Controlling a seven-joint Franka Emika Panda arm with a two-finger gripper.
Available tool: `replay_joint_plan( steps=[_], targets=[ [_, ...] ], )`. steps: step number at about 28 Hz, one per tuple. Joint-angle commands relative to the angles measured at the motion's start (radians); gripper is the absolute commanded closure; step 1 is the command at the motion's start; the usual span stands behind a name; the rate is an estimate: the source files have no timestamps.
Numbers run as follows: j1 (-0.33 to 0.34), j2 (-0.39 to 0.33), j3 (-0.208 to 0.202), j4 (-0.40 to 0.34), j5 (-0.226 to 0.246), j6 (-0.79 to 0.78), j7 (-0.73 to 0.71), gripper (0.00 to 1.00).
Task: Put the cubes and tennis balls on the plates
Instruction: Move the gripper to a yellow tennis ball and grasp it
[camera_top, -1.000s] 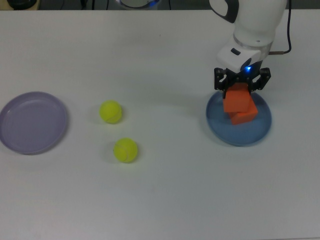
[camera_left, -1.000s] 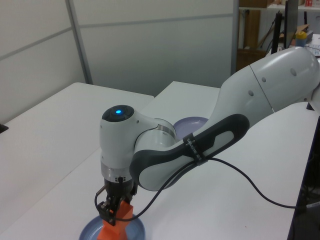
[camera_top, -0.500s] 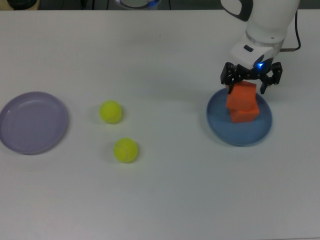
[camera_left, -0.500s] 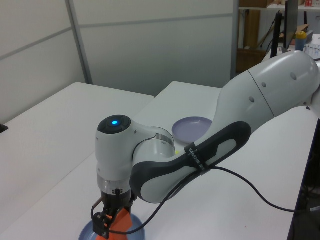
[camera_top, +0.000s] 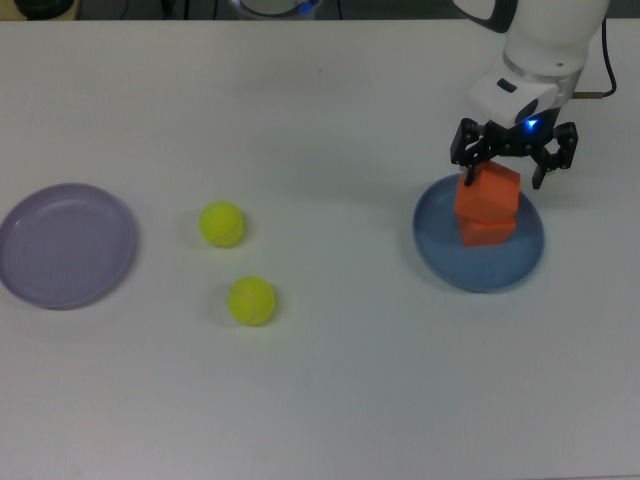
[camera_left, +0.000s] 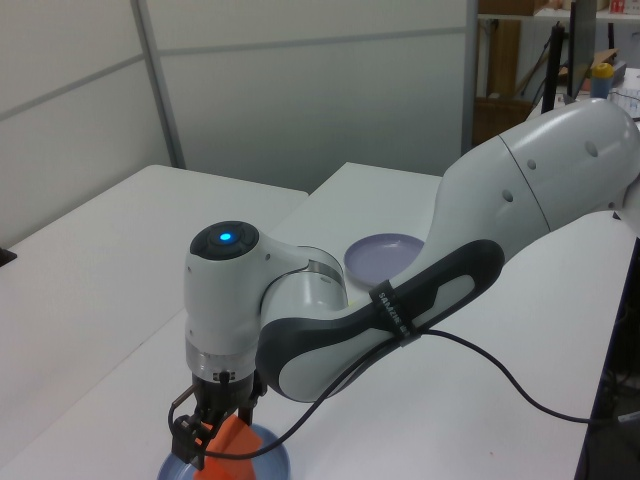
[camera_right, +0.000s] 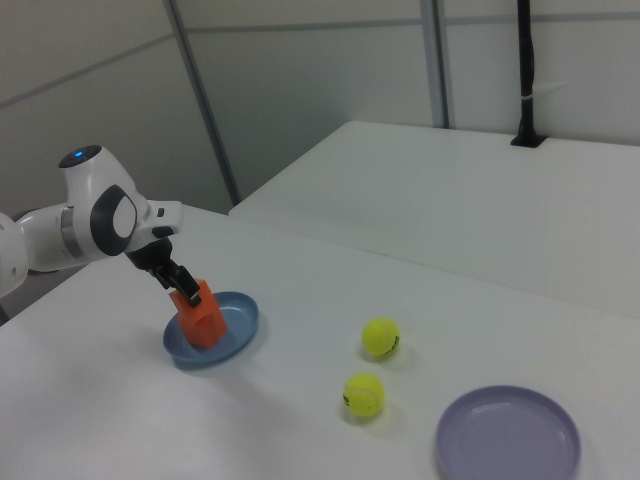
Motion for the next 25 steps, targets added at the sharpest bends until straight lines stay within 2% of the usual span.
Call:
replay_joint_plan(
  steps=[1, 6, 17, 22, 23, 25],
  targets=[
    [0.001, 0.006, 0.005, 0.018, -0.033, -0.016, 0.036, 0.00],
    [-0.016, -0.030, 0.002, 0.018, -0.030, -0.024, 0.034, 0.00],
    [-0.080, -0.161, -0.015, 0.018, -0.024, -0.079, 0.028, 0.00],
    [-0.108, -0.175, -0.071, 0.015, -0.021, -0.162, -0.015, 0.00],
    [-0.112, -0.173, -0.103, 0.010, -0.018, -0.162, -0.042, 0.00],
    [-0.117, -0.168, -0.140, 0.009, -0.015, -0.162, -0.068, 0.00]
  ],
)
